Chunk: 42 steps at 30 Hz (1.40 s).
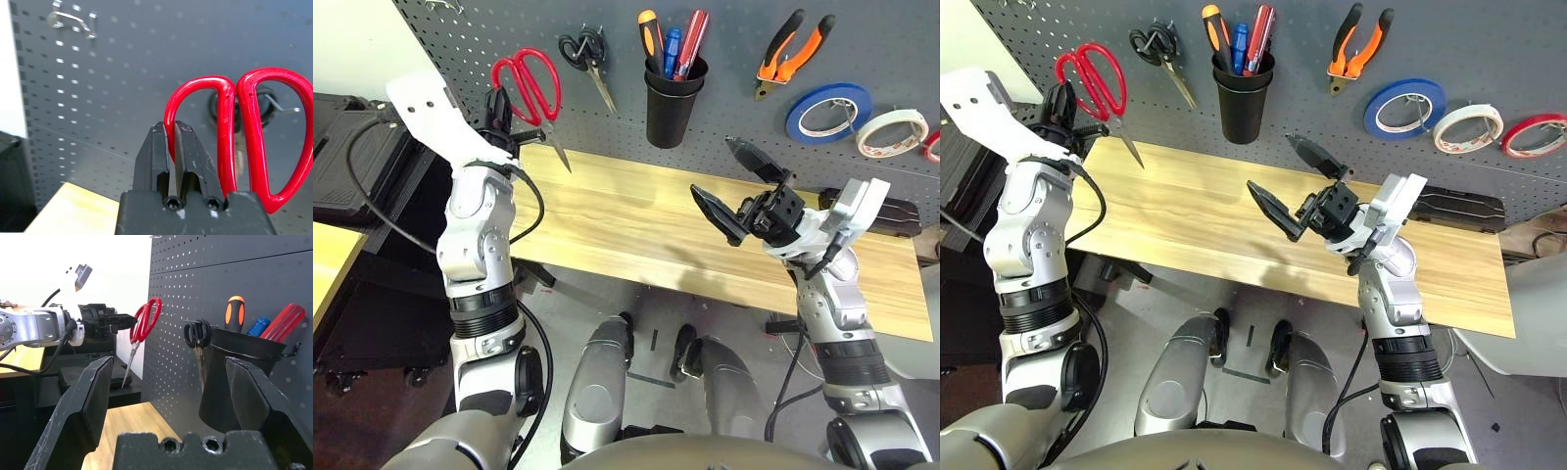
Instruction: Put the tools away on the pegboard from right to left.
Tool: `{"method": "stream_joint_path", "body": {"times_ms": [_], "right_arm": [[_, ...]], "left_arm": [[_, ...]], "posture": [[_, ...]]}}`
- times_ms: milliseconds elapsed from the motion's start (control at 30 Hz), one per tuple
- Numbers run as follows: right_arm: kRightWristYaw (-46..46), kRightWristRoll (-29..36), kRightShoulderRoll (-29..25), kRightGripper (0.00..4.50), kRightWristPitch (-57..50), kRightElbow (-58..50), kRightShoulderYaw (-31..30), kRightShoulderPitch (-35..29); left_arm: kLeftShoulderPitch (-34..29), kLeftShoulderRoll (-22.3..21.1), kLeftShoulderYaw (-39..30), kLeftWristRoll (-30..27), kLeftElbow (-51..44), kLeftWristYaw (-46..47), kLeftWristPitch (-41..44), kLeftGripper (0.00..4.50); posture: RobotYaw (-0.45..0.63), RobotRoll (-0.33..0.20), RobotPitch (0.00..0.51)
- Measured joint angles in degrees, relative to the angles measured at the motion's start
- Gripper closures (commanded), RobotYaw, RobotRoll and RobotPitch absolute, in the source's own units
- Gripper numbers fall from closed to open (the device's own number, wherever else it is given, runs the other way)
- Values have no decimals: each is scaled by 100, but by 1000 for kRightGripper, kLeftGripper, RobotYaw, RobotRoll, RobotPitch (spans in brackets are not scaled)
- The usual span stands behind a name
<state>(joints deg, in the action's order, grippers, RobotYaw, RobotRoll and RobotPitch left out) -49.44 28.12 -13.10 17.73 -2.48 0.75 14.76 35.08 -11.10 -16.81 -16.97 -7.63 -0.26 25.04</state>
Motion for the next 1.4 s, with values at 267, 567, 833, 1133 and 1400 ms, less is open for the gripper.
{"method": "stream_joint_path", "body": {"times_ms": [267,567,833,1133,1400], "right_arm": [[97,-97,35,0,14,8,-8,13],[188,-188,78,0,37,12,-14,42],[376,-378,86,0,84,38,-13,49],[730,-680,154,0,134,259,-14,169],[1500,-1202,364,0,202,671,-3,370]], "left_arm": [[338,49,120,-18,612,-132,-76,4479],[923,-188,208,150,2069,-348,-646,4479],[1716,-338,345,376,3710,-666,-1403,4479],[2265,-369,516,596,5117,-958,-2256,3816],[1640,-563,672,727,4833,-1379,-2365,765]], "posture": [[260,0,202],[241,0,194],[223,0,183],[212,0,183],[226,0,187]]}}
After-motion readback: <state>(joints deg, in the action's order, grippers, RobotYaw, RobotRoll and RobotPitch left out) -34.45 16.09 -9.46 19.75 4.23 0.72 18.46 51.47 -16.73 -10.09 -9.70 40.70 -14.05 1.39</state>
